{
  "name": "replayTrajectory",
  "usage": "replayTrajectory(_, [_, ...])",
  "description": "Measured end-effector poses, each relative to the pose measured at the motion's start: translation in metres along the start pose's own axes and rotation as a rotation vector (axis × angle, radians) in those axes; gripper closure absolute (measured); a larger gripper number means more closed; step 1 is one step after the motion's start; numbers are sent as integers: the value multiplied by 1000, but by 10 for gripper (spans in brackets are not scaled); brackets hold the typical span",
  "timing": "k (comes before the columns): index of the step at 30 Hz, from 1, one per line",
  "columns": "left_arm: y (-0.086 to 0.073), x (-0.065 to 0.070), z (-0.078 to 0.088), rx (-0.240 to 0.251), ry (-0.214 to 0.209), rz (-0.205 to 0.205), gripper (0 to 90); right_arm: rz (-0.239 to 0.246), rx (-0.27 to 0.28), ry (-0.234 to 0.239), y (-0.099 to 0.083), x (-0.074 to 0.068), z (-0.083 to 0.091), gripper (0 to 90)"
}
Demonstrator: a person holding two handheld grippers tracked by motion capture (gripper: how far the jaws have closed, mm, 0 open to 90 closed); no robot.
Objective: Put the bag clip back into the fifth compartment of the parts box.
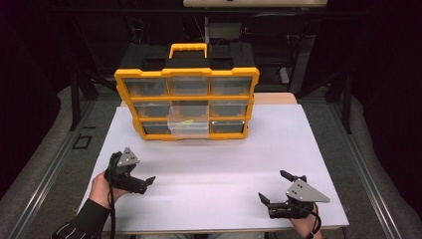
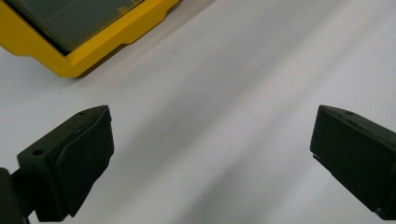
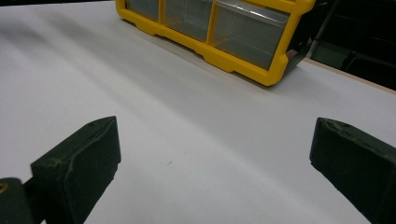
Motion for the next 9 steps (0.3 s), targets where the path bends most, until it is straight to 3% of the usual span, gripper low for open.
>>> replayTrajectory(9, [-20, 8, 1, 113, 29, 35, 0, 2, -4, -2, -1, 1, -1, 13])
Point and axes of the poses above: each handheld gripper's, and its own axes: z roughly backward along the jaws, y roughly out of its top, x roughly to its right, the point moved 6 cm from there along -z, roughly forward along the jaws, and after that the axes turned 14 degrees about -y, right-handed, at the moved point
